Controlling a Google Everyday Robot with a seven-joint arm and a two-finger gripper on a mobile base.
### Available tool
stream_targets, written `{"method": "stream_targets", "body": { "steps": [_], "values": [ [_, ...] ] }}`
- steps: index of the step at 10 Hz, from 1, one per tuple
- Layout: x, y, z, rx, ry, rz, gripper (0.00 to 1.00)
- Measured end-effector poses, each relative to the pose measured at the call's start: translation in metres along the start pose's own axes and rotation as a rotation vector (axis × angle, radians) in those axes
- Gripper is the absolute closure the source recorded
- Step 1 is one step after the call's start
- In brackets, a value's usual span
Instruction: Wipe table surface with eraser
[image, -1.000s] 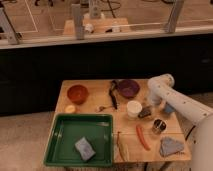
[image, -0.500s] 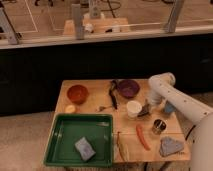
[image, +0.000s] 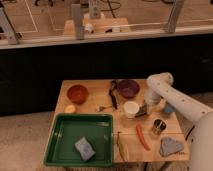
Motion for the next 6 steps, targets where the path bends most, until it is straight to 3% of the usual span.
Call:
{"method": "stream_targets", "body": {
  "steps": [3,6],
  "values": [
    [-0.011,0.015,-0.005,-0.010,-0.021,-0.027,1.00],
    [-0.004,0.041,-0.009,-0.022,-0.019,-0.013,1.00]
  ]
}}
